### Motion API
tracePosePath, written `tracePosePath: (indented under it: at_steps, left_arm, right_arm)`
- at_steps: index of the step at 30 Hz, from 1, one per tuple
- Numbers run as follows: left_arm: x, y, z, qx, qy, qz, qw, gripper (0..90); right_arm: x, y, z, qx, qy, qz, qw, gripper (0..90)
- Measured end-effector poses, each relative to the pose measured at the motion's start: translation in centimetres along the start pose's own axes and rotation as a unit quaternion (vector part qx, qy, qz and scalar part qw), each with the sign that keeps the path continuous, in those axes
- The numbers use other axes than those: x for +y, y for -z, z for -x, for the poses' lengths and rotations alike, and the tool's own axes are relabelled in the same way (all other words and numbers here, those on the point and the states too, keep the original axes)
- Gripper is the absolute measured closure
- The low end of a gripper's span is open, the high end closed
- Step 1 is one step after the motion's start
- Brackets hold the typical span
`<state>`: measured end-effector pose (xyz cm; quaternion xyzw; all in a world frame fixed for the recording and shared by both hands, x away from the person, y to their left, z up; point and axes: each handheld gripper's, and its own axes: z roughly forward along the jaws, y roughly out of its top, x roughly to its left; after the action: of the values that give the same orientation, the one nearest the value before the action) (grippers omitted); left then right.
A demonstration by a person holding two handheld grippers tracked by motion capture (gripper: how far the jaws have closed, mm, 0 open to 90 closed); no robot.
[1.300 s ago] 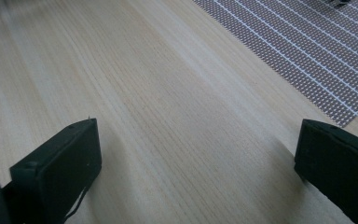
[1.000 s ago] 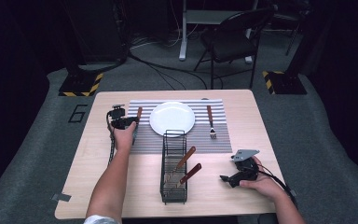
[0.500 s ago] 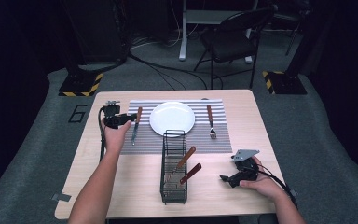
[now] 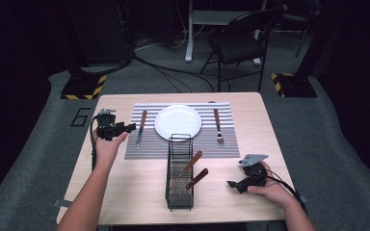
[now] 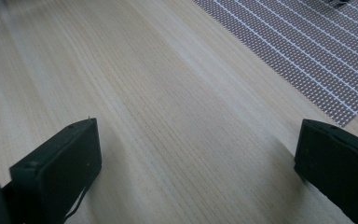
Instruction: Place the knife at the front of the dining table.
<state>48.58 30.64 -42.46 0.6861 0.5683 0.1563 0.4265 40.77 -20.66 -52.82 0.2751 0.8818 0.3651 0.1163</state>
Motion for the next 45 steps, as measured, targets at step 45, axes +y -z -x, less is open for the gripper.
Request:
tracePosePath:
  at_steps: [45]
  left_arm:
    - [-11.9, 2.6, -5.1, 0.038, -0.047, -0.032, 0.9977, 36.4]
  right_arm:
    - [0.0, 0.0, -0.1, -0.001, -0.008, 0.001, 1.0000, 0.0]
